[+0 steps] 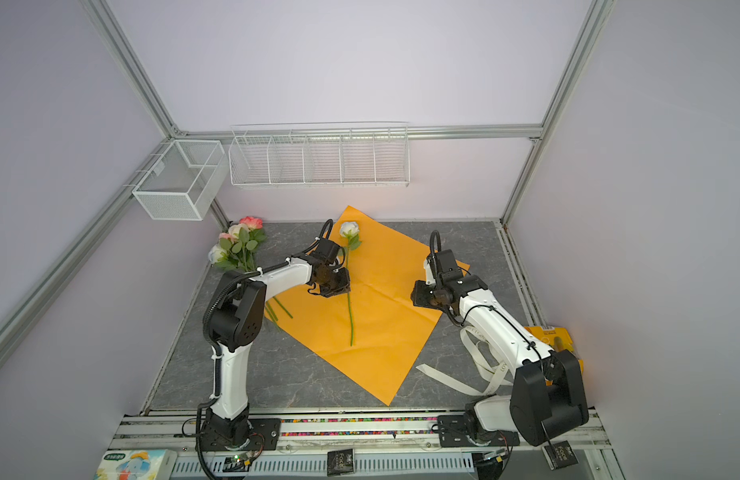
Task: Tie the bouquet of fake flowers
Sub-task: 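Grasp one rose stem with the left gripper and lay it on the sheet, then return the left gripper to the rose bunch and grasp another stem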
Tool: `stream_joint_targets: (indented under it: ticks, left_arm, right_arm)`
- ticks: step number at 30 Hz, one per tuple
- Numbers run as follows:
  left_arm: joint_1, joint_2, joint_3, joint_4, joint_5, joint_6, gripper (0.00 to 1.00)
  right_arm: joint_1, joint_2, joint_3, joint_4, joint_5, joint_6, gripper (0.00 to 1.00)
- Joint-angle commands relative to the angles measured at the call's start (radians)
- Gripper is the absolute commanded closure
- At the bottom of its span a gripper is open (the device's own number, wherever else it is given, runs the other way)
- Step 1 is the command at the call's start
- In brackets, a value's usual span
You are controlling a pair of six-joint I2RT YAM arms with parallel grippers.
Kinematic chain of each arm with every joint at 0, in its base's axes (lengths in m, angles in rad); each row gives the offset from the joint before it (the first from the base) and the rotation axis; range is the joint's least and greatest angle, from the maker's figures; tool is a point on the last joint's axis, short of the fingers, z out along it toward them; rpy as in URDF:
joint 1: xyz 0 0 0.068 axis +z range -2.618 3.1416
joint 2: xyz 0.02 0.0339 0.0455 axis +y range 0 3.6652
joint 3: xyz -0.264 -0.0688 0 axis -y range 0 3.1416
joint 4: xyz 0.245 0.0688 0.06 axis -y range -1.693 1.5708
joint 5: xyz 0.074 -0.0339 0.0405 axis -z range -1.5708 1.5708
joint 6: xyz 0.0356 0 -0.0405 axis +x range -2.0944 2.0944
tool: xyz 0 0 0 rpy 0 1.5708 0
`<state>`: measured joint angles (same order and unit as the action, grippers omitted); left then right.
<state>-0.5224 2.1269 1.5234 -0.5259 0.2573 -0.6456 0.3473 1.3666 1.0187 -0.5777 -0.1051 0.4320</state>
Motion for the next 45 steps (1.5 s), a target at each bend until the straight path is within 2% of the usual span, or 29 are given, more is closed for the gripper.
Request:
stream_joint_targets:
  ticks: [1,5,7,9,10,11,16,19,22,26,29,32,34,36,41,45]
  left_arm:
    - [-0.005,0.024,0.058,-0.029,-0.031,0.023,1.0]
    - [-0.006,0.049,0.081,-0.038,-0.032,0.02,1.0]
    - [-0.007,0.062,0.084,-0.041,-0.036,0.021,0.9]
    - [-0.006,0.073,0.099,-0.069,-0.038,0.033,0.86]
    - [-0.005,0.068,0.102,-0.084,-0.051,0.038,0.82]
    - [-0.007,0.057,0.103,-0.098,-0.066,0.04,0.73]
    - [-0.007,-0.081,0.062,-0.103,-0.074,0.054,0.64]
    - [0.003,-0.18,0.029,-0.123,-0.133,0.071,0.6]
    - [0.072,-0.256,-0.018,-0.147,-0.154,0.099,0.59]
    - [0.266,-0.307,-0.113,-0.183,-0.164,0.134,0.61]
    - [0.417,-0.28,-0.136,-0.2,-0.148,0.156,0.62]
    - [0.515,-0.232,-0.108,-0.223,-0.164,0.185,0.64]
    - [0.55,-0.202,-0.074,-0.24,-0.182,0.205,0.64]
    - [0.572,-0.162,-0.019,-0.286,-0.252,0.222,0.64]
    - [0.602,-0.099,0.042,-0.313,-0.28,0.228,0.68]
    - [0.611,-0.091,0.034,-0.293,-0.28,0.221,0.69]
  right_arm:
    - [-0.004,-0.011,-0.008,-0.004,-0.014,0.017,0.58]
    - [-0.004,-0.008,-0.008,-0.005,-0.02,0.017,0.58]
    - [-0.004,-0.01,-0.011,-0.003,-0.018,0.017,0.57]
    - [-0.004,-0.009,-0.01,-0.007,-0.015,0.016,0.57]
    - [-0.004,-0.01,-0.008,-0.01,-0.015,0.016,0.57]
    - [-0.004,-0.013,-0.007,-0.011,-0.013,0.015,0.57]
    - [-0.005,-0.016,-0.004,-0.011,-0.006,0.014,0.57]
    - [-0.005,-0.007,-0.001,0.0,-0.01,0.016,0.56]
    - [-0.005,0.005,0.003,0.023,-0.035,0.016,0.56]
    - [0.002,0.008,-0.008,0.089,-0.115,0.014,0.51]
    - [0.019,0.027,0.002,0.113,-0.158,0.008,0.5]
    - [0.048,0.049,0.011,0.148,-0.19,-0.001,0.48]
    - [0.068,0.065,0.016,0.17,-0.202,0.0,0.48]
    - [0.09,0.092,0.03,0.18,-0.204,0.005,0.48]
    - [0.139,0.17,0.073,0.198,-0.212,0.008,0.48]
    - [0.171,0.235,0.118,0.21,-0.235,0.012,0.48]
